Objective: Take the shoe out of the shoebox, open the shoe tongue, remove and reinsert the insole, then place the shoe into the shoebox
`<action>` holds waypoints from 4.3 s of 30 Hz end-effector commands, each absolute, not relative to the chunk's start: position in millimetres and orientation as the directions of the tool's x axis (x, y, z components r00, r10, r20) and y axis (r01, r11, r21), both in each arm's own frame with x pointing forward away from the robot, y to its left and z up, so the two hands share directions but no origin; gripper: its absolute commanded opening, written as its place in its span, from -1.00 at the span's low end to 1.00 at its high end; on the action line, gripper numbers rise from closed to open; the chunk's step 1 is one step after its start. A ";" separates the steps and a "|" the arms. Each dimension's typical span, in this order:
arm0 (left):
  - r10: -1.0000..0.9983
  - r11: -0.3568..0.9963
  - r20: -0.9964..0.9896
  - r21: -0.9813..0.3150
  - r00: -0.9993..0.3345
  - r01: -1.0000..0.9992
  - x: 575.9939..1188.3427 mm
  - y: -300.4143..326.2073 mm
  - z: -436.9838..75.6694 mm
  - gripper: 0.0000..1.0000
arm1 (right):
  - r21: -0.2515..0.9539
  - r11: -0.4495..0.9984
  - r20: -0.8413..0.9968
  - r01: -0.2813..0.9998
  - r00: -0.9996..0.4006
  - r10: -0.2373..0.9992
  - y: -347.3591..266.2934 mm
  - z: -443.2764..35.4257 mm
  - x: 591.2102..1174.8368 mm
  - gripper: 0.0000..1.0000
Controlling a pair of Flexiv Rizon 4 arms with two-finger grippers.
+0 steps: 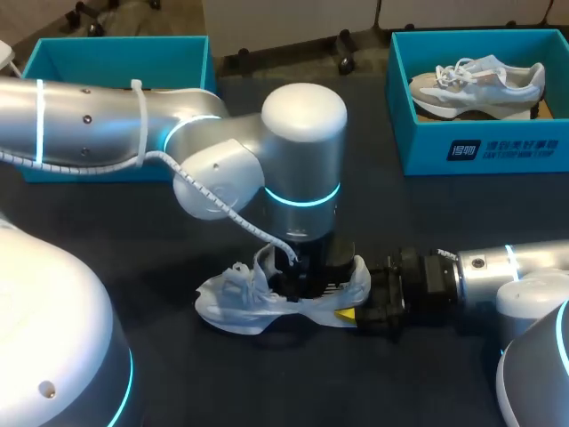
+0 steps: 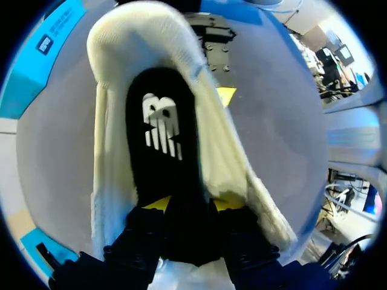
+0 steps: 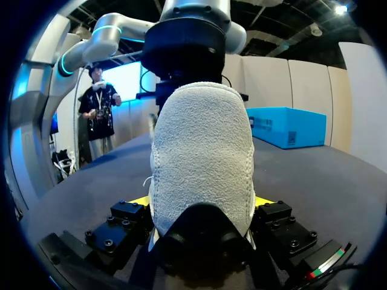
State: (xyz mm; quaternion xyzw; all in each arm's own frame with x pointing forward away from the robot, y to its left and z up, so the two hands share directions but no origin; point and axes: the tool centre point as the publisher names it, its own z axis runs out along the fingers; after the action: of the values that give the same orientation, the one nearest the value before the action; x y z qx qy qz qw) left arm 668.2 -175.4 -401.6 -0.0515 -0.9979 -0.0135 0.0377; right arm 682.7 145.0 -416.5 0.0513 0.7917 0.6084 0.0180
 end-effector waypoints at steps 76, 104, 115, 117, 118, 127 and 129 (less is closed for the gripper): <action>0.144 0.988 0.230 -0.085 -0.963 0.127 646.7 -179.4 -397.8 -1.00 | 0.965 0.256 0.034 0.060 -0.994 0.105 145.9 -416.6 683.2 -1.00; 0.147 0.989 -0.014 0.017 -0.989 0.146 668.4 -182.0 -416.6 -0.40 | 0.965 0.256 0.034 0.060 -0.994 0.105 145.9 -416.6 683.2 -1.00; 0.102 0.994 -0.072 0.036 -0.992 0.100 690.8 -178.6 -416.5 -0.47 | 0.965 0.256 0.034 0.060 -0.994 0.105 145.9 -416.6 683.2 -1.00; 0.098 0.995 -0.072 0.036 -0.993 0.096 693.9 -177.8 -414.9 -0.48 | 0.965 0.256 0.034 0.060 -0.994 0.105 145.9 -416.6 683.2 -1.00; 0.095 0.995 -0.074 0.040 -0.993 0.092 694.6 -177.5 -414.6 -0.50 | 0.965 0.256 0.034 0.060 -0.994 0.105 145.9 -416.6 683.2 -1.00; 0.054 0.997 -0.108 0.057 -0.993 0.048 699.5 -177.6 -417.1 -1.00 | 0.965 0.256 0.034 0.060 -0.994 0.105 145.9 -416.6 683.2 -1.00; 0.023 0.999 -0.097 0.031 -0.995 0.020 701.7 -174.3 -412.2 -1.00 | 0.965 0.256 0.034 0.060 -0.994 0.105 145.9 -416.6 683.2 -1.00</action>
State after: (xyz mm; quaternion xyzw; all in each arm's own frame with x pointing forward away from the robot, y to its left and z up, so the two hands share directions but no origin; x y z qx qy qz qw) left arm 690.1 -176.3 -407.3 -0.0165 -0.9980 -0.0254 -0.0549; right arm 685.3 145.0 -417.0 0.0525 0.7918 0.6082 0.0187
